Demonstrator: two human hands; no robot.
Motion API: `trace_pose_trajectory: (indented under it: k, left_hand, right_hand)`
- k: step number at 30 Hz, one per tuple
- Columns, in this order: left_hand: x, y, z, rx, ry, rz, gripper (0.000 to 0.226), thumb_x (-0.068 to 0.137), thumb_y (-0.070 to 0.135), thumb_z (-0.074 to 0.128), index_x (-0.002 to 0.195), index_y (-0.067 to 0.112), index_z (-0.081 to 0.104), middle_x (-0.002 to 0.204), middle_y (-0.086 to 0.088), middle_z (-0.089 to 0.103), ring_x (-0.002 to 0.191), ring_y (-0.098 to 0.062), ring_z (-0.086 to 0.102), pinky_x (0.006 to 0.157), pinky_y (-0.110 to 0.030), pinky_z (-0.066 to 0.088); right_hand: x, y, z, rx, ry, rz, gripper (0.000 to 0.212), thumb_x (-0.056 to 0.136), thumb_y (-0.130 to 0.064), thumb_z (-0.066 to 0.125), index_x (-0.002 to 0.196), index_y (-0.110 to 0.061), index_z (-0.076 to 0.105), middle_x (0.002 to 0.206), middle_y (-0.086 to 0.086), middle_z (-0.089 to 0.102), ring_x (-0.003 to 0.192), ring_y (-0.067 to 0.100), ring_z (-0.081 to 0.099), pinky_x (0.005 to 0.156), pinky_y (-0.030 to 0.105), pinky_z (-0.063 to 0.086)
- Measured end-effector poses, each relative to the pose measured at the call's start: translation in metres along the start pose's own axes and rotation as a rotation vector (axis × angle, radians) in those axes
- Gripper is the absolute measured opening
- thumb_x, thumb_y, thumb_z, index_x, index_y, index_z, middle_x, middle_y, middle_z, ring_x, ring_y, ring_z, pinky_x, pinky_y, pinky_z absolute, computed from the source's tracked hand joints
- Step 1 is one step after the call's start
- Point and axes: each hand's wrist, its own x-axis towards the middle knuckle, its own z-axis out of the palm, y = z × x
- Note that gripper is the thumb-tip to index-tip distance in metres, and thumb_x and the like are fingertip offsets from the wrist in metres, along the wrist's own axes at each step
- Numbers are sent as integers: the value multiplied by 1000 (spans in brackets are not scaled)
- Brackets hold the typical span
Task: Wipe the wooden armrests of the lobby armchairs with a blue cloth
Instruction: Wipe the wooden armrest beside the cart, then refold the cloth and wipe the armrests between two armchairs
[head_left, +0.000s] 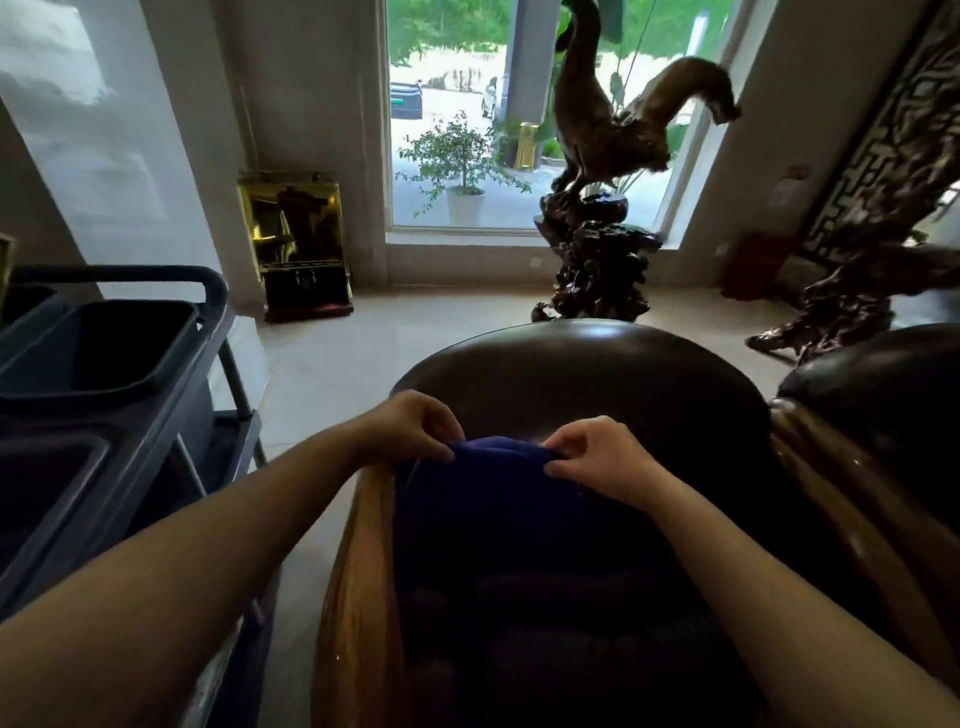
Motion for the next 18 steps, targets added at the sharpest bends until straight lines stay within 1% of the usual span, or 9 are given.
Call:
trace_pose_trajectory:
  k: [2,5,7,9,10,12,14,16,18]
  left_hand:
    - [-1,48,10,48,-16,61,18,76,7,68,86,22,68,90,1,71,86,-9,67,76,-24,53]
    - [-4,116,44,133,-33,161,19,76,5,67,87,21,69,88,6,71,79,-3,65,73,-18,52]
    - [-6,158,77,187,-27,219,21,76,4,67,93,15,71,89,2,71,78,-4,64,70,-9,49]
    - [-8,193,113,210,-22,257,23,76,4,67,95,14,72,87,2,70,73,-1,62,61,1,44]
    - [-9,210,133,217,-15,274,23,76,3,67,95,15,72,85,3,70,70,2,60,59,3,42]
    - [-8,242,179,219,-2,302,24,74,2,66,93,16,72,83,3,70,67,3,59,60,2,42]
    - [-6,272,224,209,3,323,24,73,1,66,91,16,73,84,0,72,65,1,60,62,-3,45]
    - [-1,301,264,203,0,337,24,72,1,66,88,17,73,84,-2,73,65,0,61,64,-9,47]
    - [4,326,296,197,-4,351,24,71,1,66,85,19,73,81,0,72,67,-1,61,70,-15,48]
  right_hand:
    - [-34,6,-39,-30,50,7,19,74,-16,72,92,-22,71,78,-9,68,74,1,63,68,13,46]
    - [-90,27,-88,-47,128,23,20,73,-15,73,92,-21,71,77,-9,67,74,2,62,71,16,45]
    - [-130,49,-116,-64,170,23,19,72,-15,74,91,-21,72,73,-14,65,70,-3,60,67,12,41]
    - [-169,76,-140,-69,206,33,18,72,-15,74,89,-22,72,69,-19,63,63,-7,57,62,10,39]
    - [-189,91,-150,-67,217,43,18,72,-16,74,89,-22,72,68,-19,63,61,-8,57,61,10,39]
    - [-230,124,-171,-59,222,58,17,72,-15,73,89,-21,72,66,-16,64,56,-7,57,60,13,42]
    - [-269,157,-193,-78,220,63,19,73,-14,74,92,-17,72,68,-14,62,57,-6,58,59,10,44]
    - [-303,187,-213,-101,214,82,21,73,-16,73,94,-16,72,75,-9,66,66,-1,60,63,10,45]
    - [-329,212,-231,-125,211,95,21,73,-17,73,94,-18,72,81,-2,69,73,7,62,66,12,45]
